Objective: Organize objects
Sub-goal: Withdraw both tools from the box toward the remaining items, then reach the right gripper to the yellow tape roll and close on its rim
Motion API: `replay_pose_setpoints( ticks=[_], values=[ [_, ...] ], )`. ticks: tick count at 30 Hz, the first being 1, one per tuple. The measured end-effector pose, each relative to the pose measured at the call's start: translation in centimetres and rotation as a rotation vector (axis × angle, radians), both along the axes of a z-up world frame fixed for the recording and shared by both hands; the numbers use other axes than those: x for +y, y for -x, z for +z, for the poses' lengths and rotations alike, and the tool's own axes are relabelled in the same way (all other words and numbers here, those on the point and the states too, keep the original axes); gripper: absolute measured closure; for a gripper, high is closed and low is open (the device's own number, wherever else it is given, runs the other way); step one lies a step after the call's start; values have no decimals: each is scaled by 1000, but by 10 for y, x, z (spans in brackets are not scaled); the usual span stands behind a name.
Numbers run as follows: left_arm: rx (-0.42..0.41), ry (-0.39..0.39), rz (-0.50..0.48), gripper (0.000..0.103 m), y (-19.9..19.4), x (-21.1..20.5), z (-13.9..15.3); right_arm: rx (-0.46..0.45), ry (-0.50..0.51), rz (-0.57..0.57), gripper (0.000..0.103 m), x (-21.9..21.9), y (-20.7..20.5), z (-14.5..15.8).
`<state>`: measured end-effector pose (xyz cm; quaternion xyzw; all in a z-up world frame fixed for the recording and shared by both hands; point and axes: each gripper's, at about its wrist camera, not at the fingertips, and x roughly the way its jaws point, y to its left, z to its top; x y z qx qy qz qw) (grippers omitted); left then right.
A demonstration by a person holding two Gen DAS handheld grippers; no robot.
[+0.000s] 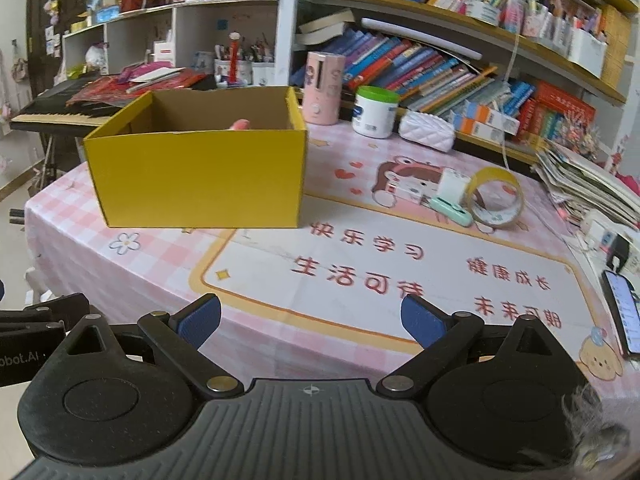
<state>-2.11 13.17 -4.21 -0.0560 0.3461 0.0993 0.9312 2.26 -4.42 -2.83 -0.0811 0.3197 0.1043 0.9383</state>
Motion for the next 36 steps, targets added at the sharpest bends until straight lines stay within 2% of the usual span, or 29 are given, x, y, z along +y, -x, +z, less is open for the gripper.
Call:
replay_pose_setpoints(
  ticks=[21, 36],
  values=[
    [11, -1, -235, 7, -41, -66, -4, 16, 2, -246, 6, -71, -7, -4],
    [22, -13, -272, 7, -83, -109, -5, 33, -3, -285, 6, -113, -47, -9]
  ],
)
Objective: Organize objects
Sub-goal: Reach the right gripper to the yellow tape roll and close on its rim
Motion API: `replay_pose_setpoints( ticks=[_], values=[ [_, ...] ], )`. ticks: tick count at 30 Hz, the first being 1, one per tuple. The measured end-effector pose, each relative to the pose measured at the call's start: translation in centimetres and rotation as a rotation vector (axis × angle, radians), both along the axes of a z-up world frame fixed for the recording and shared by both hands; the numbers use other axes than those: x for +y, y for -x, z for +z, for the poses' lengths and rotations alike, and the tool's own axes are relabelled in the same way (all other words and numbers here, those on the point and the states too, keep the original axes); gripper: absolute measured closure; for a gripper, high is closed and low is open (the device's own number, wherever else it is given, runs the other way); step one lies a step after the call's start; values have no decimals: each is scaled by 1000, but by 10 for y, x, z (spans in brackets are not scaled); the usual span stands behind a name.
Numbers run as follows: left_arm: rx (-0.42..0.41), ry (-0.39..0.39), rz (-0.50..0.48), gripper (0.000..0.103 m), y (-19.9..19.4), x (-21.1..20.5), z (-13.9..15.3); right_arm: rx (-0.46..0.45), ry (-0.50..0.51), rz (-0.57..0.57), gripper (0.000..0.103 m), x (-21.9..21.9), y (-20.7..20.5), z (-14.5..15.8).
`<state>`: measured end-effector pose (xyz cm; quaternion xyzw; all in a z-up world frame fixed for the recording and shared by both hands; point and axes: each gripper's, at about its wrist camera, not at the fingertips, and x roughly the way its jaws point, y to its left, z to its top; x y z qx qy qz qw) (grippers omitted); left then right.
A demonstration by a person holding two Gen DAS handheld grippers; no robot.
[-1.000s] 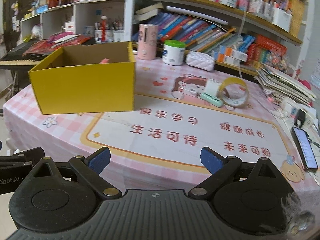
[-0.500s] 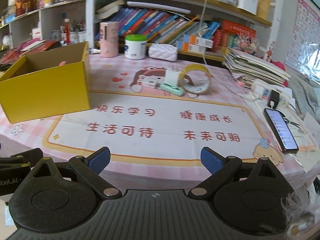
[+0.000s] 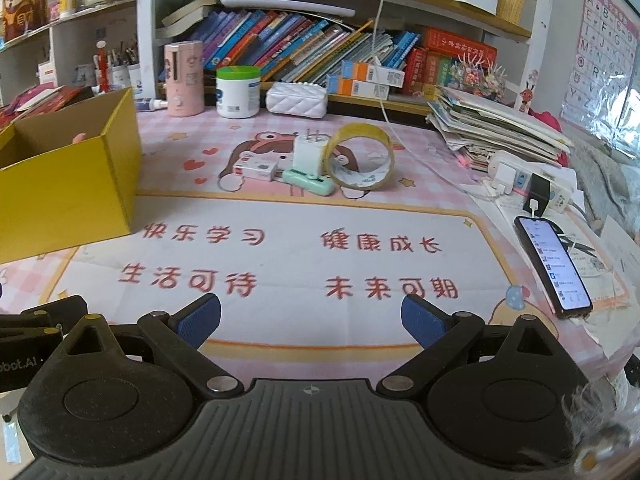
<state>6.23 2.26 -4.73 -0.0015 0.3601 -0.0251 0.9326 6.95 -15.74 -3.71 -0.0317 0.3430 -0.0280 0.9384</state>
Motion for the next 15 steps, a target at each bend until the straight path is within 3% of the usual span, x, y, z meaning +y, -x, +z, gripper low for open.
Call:
replay_pose_setpoints(
  ticks=[15],
  values=[
    [8, 3, 39, 7, -56, -46, 0, 13, 3, 39, 5, -45, -70, 2]
  ],
)
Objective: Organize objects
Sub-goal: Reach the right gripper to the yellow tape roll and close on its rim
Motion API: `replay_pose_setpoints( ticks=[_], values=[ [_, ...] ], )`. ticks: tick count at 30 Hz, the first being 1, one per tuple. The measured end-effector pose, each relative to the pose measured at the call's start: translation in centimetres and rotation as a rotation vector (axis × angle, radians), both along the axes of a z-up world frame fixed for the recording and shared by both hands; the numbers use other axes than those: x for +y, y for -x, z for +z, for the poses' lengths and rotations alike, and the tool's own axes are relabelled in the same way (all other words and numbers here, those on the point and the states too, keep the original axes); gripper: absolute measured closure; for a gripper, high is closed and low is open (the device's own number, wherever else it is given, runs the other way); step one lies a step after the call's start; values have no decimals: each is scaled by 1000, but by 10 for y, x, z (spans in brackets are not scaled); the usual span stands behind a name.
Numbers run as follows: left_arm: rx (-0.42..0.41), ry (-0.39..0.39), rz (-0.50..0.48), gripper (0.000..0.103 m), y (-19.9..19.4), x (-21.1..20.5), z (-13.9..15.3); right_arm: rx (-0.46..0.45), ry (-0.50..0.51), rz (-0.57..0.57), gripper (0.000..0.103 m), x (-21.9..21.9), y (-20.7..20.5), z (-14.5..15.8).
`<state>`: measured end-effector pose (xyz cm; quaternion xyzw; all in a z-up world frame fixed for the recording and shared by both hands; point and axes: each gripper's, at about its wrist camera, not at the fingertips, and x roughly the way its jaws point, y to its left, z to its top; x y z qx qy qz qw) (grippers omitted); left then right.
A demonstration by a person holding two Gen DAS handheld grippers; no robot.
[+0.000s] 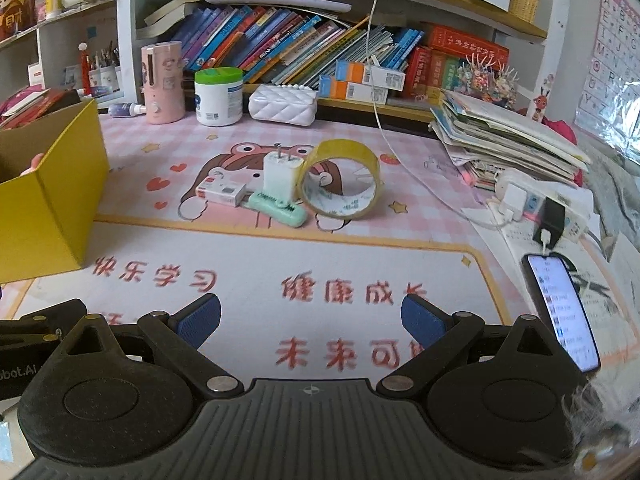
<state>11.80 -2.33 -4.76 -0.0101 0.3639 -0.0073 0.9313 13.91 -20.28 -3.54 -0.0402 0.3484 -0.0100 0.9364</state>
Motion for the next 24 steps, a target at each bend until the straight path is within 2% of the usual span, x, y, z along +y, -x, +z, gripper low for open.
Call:
replay_pose_setpoints(
  ticks=[13, 24],
  values=[
    [0, -2, 56, 7, -35, -38, 0, 3, -9, 64, 6, -37, -55, -1],
    [-13, -21, 84, 7, -52, -62, 4, -1, -56, 96, 6, -62, -84, -4]
  ],
)
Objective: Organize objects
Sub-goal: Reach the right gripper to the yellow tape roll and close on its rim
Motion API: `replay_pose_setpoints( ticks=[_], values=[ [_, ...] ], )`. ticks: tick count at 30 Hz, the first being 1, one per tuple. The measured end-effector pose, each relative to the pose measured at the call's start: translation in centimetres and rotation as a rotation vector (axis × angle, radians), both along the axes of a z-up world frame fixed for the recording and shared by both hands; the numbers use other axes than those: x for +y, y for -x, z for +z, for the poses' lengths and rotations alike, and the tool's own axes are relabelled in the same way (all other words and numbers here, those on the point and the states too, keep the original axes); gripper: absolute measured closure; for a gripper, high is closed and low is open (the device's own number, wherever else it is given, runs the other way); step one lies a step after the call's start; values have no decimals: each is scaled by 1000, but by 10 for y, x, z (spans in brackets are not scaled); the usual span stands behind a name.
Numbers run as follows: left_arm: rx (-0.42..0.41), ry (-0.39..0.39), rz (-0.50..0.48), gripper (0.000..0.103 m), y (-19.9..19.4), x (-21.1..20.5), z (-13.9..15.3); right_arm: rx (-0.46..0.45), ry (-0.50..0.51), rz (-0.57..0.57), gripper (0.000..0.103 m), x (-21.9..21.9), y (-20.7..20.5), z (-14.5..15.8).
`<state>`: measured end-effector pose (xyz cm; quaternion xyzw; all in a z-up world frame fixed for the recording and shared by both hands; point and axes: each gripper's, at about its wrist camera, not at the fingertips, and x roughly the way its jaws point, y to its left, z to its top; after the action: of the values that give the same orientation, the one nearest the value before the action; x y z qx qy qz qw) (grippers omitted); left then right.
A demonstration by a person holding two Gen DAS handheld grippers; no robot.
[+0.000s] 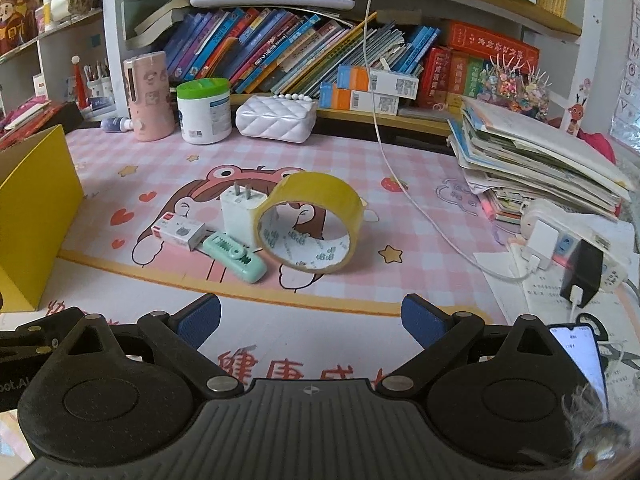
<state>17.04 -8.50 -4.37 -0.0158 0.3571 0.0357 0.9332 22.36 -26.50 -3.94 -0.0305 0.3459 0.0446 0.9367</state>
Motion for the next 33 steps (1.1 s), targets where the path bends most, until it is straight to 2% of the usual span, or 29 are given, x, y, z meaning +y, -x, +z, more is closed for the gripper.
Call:
replay_pose_setpoints(
  ticks=[10, 13, 20, 28, 30, 33],
  values=[
    [7, -26, 6, 7, -12, -15, -1, -12, -24, -31, 8, -16, -25, -6],
    [6, -29, -1, 7, -14, -18, -2, -18, 8, -65, 9, -21, -37, -11],
    [-5, -46, -33, 7, -16, -25, -1, -25, 59, -39, 28, -20, -73, -28],
    [26, -53, -31, 7, -22, -24, -6, -40, 77, 3, 38, -11, -104, -38],
    [30, -50, -30, 7, -22, -23, -6, -42, 82, 5, 42, -10, -110, -40],
    [36, -48, -27, 7, -24, -22, -7, -37, 80, 6, 54, -11, -118, -42]
  ],
)
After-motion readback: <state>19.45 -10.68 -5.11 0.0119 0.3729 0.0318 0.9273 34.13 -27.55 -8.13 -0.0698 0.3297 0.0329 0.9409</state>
